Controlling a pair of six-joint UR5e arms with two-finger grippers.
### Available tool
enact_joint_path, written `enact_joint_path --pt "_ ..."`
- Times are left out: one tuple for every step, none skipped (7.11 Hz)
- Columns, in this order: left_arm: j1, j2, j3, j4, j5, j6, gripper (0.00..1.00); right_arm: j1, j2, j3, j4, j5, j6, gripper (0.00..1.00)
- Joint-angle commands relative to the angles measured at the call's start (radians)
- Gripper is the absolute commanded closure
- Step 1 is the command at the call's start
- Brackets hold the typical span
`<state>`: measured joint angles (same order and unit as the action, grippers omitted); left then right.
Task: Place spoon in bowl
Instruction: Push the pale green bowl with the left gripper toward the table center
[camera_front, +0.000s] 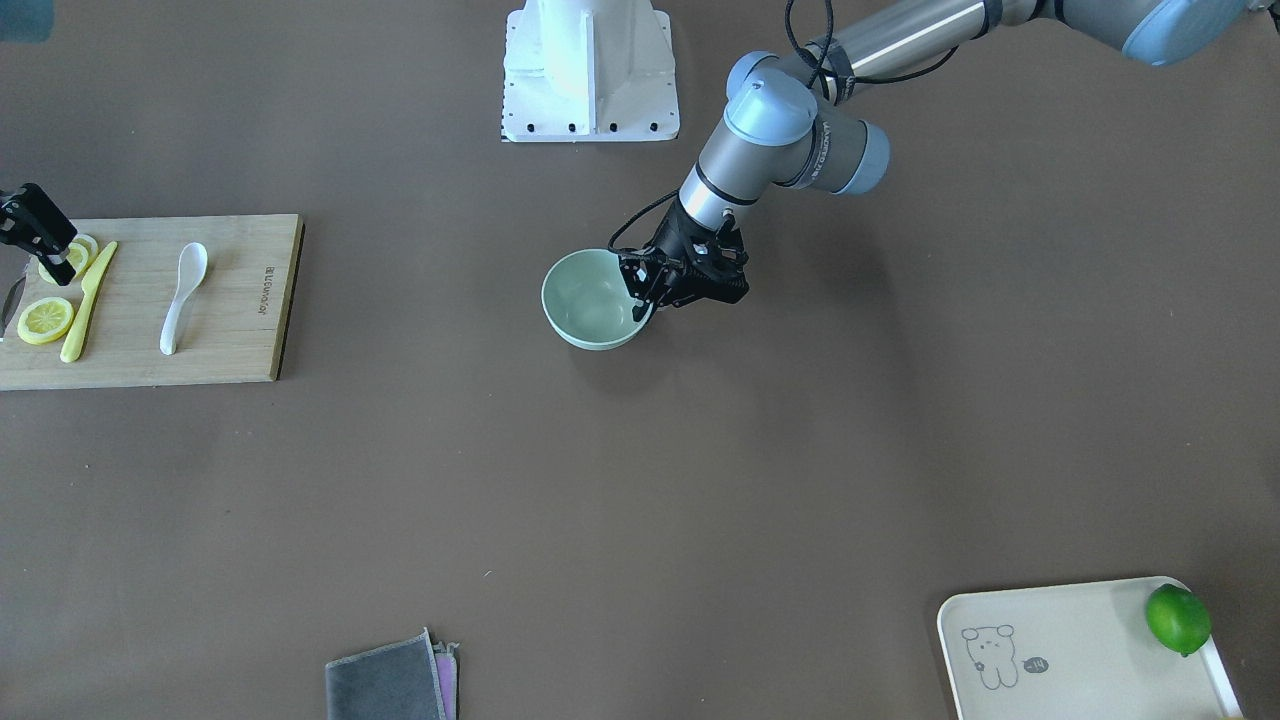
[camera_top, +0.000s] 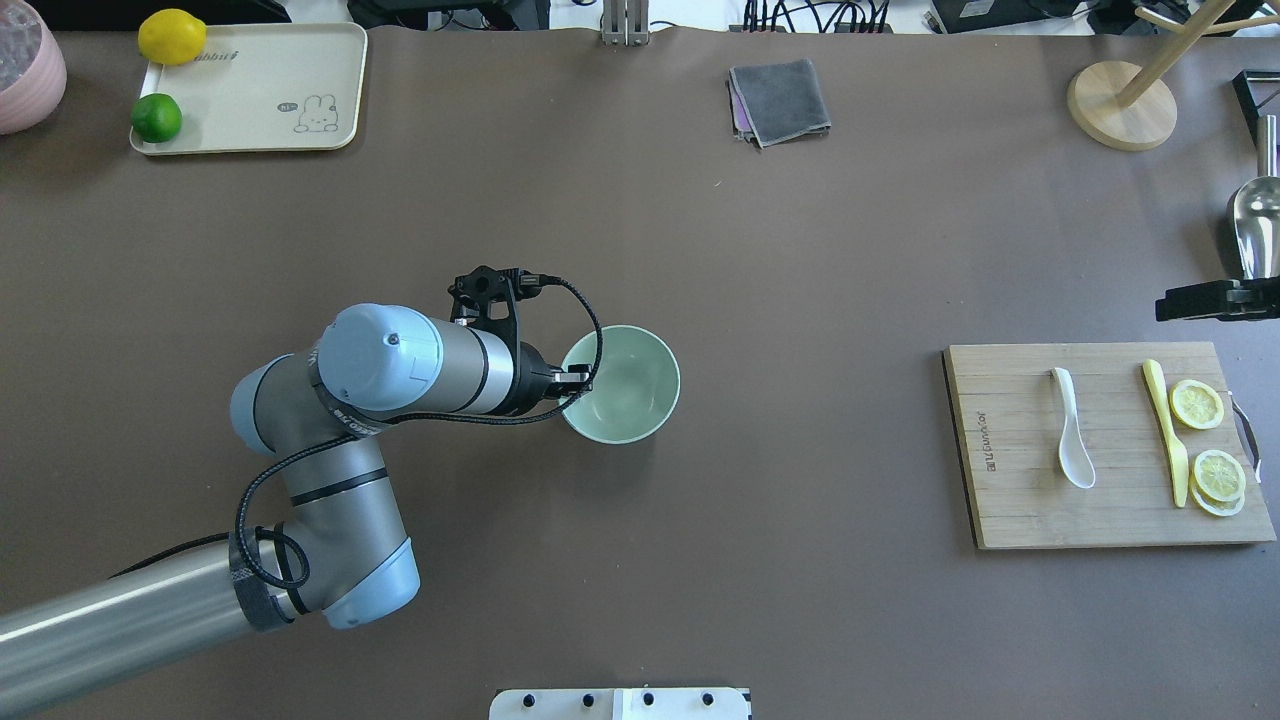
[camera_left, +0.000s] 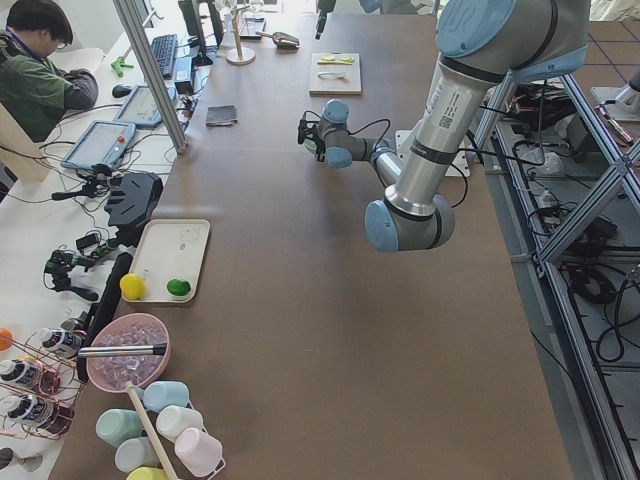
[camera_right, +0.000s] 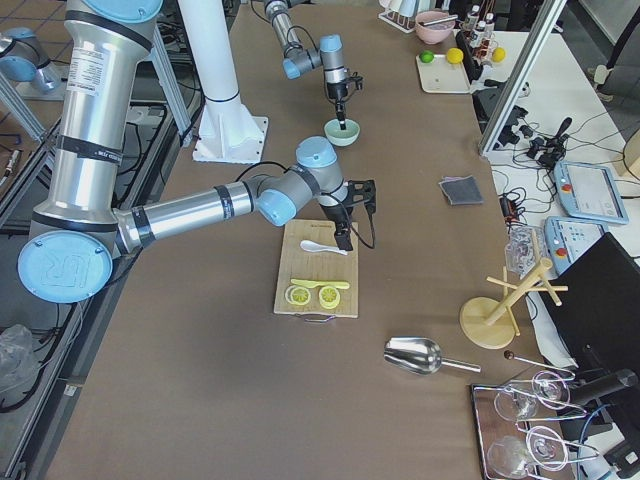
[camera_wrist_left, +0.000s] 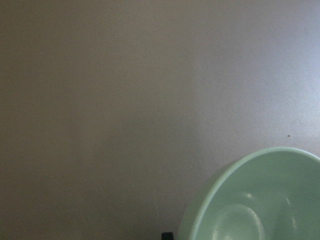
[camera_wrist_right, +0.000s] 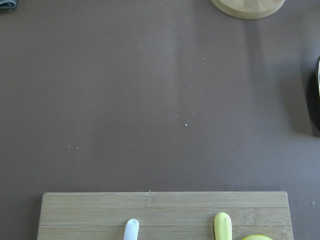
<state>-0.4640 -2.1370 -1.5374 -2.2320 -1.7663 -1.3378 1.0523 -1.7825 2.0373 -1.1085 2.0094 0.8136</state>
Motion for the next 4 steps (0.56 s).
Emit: enact_joint_path --pt "0.002 -0.004 0.005 -0.003 0.004 0.003 0.24 0.0 0.0 0.0 0.01 0.003 -0.002 0.0" --pt "-0.004 0.002 -0.048 0.0 -0.001 0.006 0.03 -0.002 0.0 0.0 0.016 0.003 -0.002 0.0" --pt "-0.04 0.026 -0.135 0.027 -0.021 0.009 0.02 -0.003 0.0 0.0 0.016 0.005 -0.001 0.0" --pt "-0.101 0.066 -0.192 0.057 -0.113 0.009 0.02 -0.006 -0.002 0.0 0.016 0.003 0.001 0.0"
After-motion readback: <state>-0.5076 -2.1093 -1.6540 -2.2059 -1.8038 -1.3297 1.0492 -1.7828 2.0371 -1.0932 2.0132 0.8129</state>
